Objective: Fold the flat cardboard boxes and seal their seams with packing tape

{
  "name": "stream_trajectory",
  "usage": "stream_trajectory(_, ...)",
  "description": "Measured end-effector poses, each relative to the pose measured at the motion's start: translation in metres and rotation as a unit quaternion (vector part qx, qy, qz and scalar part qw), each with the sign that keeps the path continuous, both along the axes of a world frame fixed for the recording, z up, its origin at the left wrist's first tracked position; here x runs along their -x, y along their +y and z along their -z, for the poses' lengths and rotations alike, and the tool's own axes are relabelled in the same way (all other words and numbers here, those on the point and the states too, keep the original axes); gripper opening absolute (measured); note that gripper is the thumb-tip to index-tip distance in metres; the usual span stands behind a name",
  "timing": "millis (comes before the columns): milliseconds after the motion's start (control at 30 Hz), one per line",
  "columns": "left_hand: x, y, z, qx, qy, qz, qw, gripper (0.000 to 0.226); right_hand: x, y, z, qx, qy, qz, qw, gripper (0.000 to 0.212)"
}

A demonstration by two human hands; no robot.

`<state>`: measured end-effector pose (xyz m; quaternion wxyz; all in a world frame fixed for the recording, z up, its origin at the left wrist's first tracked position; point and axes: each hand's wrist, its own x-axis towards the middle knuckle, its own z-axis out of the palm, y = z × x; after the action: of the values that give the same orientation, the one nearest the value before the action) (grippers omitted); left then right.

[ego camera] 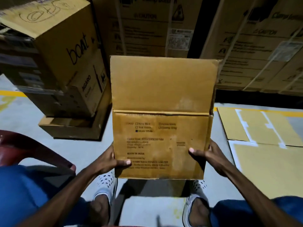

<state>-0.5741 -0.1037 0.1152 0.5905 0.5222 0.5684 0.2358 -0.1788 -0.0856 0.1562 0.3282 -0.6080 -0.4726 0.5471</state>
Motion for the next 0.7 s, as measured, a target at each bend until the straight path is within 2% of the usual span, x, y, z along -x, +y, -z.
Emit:
stream_trajectory(133,0.016,-0.003,0.021,-0.027,0.135,0.035,0.99,0.092,0.016,-0.025,0.043,0.031,-0.002,0.015,0.999,0.061)
stream_trajectory(167,0.024,0.001,0.026,-0.028,0.156,0.05,0.986,0.087,0.017,-0.025,0.051,0.026,-0.009,0.013,1.0,0.056)
stream_trajectory(200,0.033,0.007,0.028,-0.019,0.146,0.048,0.988,0.072,0.017,-0.023,0.055,0.017,-0.013,0.013,1.0,0.053)
stream_trajectory(267,0.046,0.012,0.019,0.028,0.091,-0.004,0.995,0.027,0.013,-0.019,0.061,0.002,-0.016,0.019,1.0,0.055)
stream_trajectory(300,0.048,0.011,0.01,0.057,0.062,-0.034,0.996,0.029,0.011,-0.019,0.062,-0.002,-0.025,0.021,0.999,0.057)
stream_trajectory(367,0.049,0.011,-0.003,0.103,0.009,-0.102,0.989,0.05,0.007,-0.027,0.066,-0.011,-0.045,0.029,0.998,0.061)
stream_trajectory(400,0.045,0.01,-0.009,0.115,-0.013,-0.133,0.984,0.05,0.005,-0.034,0.068,-0.013,-0.052,0.041,0.998,0.066)
stream_trajectory(467,0.035,0.009,-0.012,0.136,-0.044,-0.158,0.977,0.028,-0.002,-0.049,0.074,-0.005,-0.073,0.053,0.996,0.083)
stream_trajectory(500,0.03,0.007,-0.013,0.149,-0.054,-0.142,0.977,0.035,-0.006,-0.058,0.075,0.002,-0.086,0.047,0.995,0.093)
stream_trajectory(600,0.01,0.005,-0.016,0.146,-0.029,-0.08,0.986,0.099,-0.014,-0.079,0.072,-0.017,-0.122,0.005,0.992,0.123)
stream_trajectory(633,-0.001,0.004,-0.016,0.122,0.008,-0.06,0.991,0.106,-0.014,-0.083,0.065,-0.021,-0.127,0.012,0.992,0.126)
stream_trajectory(700,-0.013,0.004,-0.009,0.052,0.1,-0.043,0.993,0.101,-0.014,-0.086,0.051,-0.04,-0.147,0.038,0.988,0.119)
